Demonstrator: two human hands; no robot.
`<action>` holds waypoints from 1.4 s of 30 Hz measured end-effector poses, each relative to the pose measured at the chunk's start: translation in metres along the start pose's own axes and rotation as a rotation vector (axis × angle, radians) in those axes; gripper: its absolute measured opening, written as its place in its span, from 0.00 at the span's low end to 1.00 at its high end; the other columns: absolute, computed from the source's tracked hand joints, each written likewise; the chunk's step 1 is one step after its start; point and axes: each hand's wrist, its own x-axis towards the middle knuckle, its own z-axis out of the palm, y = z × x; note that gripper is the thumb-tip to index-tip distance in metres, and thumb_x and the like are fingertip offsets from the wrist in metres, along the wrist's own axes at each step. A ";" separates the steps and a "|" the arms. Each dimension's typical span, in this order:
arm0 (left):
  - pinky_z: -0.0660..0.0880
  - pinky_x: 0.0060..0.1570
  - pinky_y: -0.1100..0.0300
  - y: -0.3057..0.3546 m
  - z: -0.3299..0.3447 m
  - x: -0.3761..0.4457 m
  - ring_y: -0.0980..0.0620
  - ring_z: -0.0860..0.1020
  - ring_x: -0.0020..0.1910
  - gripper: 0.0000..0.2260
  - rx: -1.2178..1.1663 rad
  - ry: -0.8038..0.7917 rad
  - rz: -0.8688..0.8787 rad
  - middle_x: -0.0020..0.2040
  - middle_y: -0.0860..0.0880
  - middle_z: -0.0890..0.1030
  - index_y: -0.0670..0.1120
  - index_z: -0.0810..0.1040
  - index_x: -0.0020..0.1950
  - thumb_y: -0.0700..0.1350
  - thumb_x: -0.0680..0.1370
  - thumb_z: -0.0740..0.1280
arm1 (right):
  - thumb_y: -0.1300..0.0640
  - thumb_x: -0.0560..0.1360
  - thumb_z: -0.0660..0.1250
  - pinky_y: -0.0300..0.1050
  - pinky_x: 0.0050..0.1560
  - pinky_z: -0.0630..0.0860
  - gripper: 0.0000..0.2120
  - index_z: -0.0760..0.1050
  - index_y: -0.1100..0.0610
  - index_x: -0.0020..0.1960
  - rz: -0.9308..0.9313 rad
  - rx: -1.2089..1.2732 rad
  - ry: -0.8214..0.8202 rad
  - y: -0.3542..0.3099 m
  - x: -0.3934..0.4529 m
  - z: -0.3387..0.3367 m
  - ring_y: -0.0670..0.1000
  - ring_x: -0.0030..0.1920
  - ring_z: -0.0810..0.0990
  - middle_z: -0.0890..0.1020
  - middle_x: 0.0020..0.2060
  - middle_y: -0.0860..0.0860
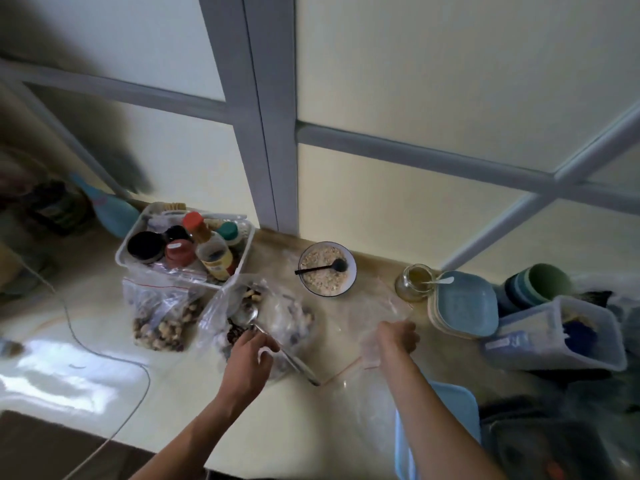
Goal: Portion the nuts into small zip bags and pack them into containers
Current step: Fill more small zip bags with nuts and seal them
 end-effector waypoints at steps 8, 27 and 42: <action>0.65 0.40 0.74 -0.003 -0.002 -0.014 0.59 0.74 0.41 0.14 0.051 0.030 -0.137 0.45 0.54 0.76 0.54 0.80 0.41 0.33 0.72 0.67 | 0.62 0.73 0.74 0.61 0.57 0.78 0.32 0.62 0.64 0.71 -0.120 -0.252 0.052 0.000 0.020 0.005 0.69 0.63 0.76 0.73 0.66 0.67; 0.78 0.54 0.58 0.013 -0.024 -0.024 0.59 0.81 0.49 0.05 -0.270 -0.174 -0.147 0.50 0.53 0.84 0.55 0.78 0.55 0.47 0.80 0.67 | 0.69 0.74 0.65 0.40 0.29 0.69 0.09 0.77 0.64 0.54 -0.076 0.473 -0.289 0.035 -0.091 -0.025 0.49 0.28 0.70 0.77 0.32 0.56; 0.73 0.68 0.43 -0.032 -0.123 -0.046 0.43 0.79 0.65 0.25 -0.900 -0.832 -0.334 0.63 0.40 0.81 0.44 0.77 0.69 0.59 0.78 0.65 | 0.50 0.81 0.67 0.48 0.39 0.76 0.16 0.78 0.60 0.40 -0.215 0.319 -0.237 0.074 -0.258 0.069 0.51 0.30 0.80 0.82 0.28 0.52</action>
